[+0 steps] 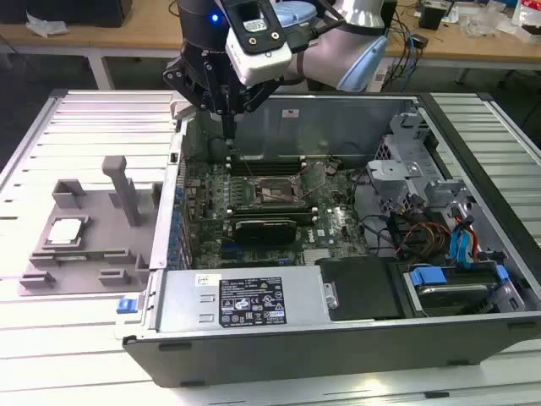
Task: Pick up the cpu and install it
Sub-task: 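Reach for the cpu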
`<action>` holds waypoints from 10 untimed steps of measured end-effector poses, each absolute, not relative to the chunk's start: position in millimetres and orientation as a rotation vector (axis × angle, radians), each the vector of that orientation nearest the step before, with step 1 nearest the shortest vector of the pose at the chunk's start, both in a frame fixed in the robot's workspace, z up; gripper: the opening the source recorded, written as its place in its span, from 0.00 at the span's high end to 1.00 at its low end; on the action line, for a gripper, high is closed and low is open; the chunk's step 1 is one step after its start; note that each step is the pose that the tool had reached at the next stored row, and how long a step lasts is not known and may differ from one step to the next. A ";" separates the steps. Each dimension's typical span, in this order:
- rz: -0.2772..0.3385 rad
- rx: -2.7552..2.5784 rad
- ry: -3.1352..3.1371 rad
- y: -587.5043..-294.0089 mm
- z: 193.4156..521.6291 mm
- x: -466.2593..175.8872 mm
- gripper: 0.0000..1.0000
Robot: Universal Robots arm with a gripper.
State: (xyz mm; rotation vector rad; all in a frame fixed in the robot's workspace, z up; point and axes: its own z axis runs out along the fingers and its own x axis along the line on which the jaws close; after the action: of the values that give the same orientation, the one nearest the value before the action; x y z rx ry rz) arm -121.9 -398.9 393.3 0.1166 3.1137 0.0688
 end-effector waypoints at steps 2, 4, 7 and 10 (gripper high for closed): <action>0.069 0.117 3.114 -398.8 393.3 -121.9 0.89; 0.069 0.117 3.114 -398.9 393.3 -121.9 0.89; 0.069 0.117 3.114 -398.8 393.3 -121.9 0.89; 0.069 0.117 3.114 -398.8 393.3 -121.9 0.89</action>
State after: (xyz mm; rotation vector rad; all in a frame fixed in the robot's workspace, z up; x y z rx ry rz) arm -121.9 -398.8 393.3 0.1166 3.1137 0.0689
